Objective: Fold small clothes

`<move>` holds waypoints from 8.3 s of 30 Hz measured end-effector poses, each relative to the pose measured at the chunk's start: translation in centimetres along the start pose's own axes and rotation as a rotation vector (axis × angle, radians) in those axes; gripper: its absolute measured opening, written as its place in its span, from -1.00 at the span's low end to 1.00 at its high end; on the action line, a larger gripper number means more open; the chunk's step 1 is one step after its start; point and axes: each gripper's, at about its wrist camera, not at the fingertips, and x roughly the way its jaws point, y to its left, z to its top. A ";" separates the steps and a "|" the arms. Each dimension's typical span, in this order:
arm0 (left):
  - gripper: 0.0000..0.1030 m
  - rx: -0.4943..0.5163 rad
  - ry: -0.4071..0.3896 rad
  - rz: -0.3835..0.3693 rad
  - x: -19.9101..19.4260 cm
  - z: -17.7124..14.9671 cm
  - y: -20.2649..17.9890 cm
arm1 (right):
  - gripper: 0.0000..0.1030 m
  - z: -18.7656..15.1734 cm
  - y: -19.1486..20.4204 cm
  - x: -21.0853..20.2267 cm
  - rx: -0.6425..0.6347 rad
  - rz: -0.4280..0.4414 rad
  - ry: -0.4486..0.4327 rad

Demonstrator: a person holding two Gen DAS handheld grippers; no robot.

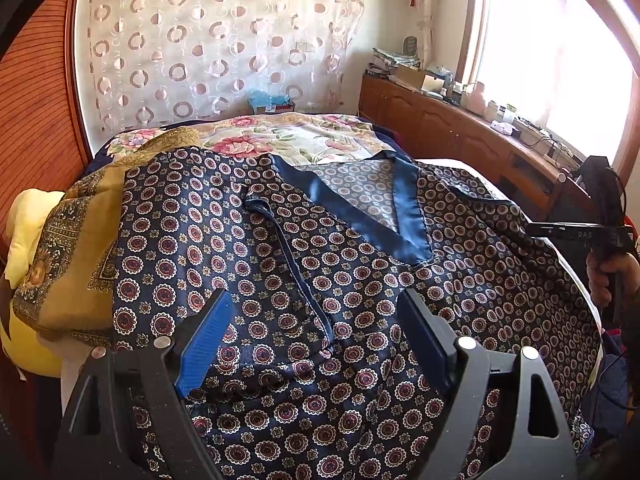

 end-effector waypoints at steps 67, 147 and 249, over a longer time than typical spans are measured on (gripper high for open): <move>0.30 -0.143 0.037 0.189 6.0 7.5 14.6 | -0.96 10.6 -4.1 7.7 -0.211 -0.362 -0.054; -0.96 -0.158 -0.193 0.155 -14.4 -8.5 6.9 | -0.96 -11.5 -0.9 -15.8 -0.126 -0.104 -0.245; -0.91 0.007 -0.355 0.164 -15.2 9.6 6.2 | -0.89 7.0 6.0 -26.8 -0.327 -0.189 -0.496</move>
